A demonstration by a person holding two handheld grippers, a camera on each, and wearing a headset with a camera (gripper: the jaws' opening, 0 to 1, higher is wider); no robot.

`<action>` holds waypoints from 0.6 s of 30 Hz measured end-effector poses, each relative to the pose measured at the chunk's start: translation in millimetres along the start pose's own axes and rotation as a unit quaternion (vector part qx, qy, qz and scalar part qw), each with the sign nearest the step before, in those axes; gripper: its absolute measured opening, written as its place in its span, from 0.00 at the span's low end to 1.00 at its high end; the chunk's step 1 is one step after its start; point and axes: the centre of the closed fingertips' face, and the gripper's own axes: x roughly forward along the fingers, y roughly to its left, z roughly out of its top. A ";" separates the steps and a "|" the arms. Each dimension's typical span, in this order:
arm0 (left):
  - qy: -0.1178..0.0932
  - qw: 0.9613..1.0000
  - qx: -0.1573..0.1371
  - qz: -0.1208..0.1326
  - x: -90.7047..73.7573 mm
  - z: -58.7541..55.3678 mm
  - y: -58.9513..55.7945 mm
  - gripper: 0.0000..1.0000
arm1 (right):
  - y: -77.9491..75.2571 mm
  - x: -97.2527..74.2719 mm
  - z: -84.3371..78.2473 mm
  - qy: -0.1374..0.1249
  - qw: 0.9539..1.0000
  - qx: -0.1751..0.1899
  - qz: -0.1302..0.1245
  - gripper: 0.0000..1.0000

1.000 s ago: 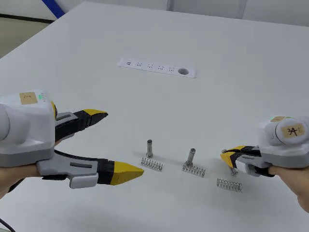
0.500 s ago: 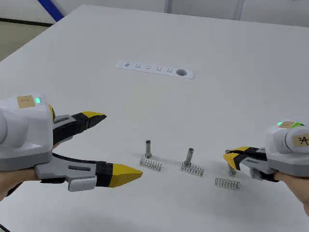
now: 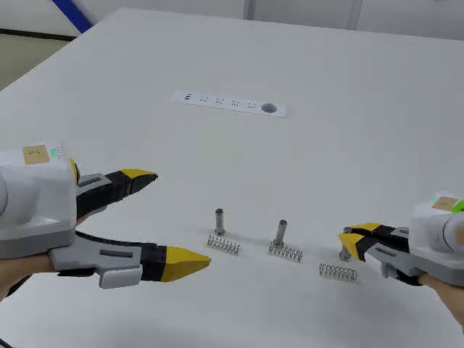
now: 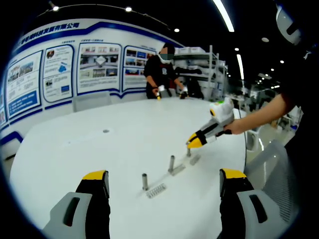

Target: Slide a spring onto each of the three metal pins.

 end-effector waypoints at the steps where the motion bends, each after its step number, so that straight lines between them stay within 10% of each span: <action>1: 0.000 1.000 0.000 0.000 0.0 0.4 -0.3 0.93 | -0.3 -0.3 -0.5 -0.003 1.000 0.002 0.000 0.07; 18: 0.009 1.000 0.004 -0.011 -0.2 -1.3 -9.9 0.93 | 2.6 -4.0 0.5 -0.021 1.000 0.009 0.007 0.08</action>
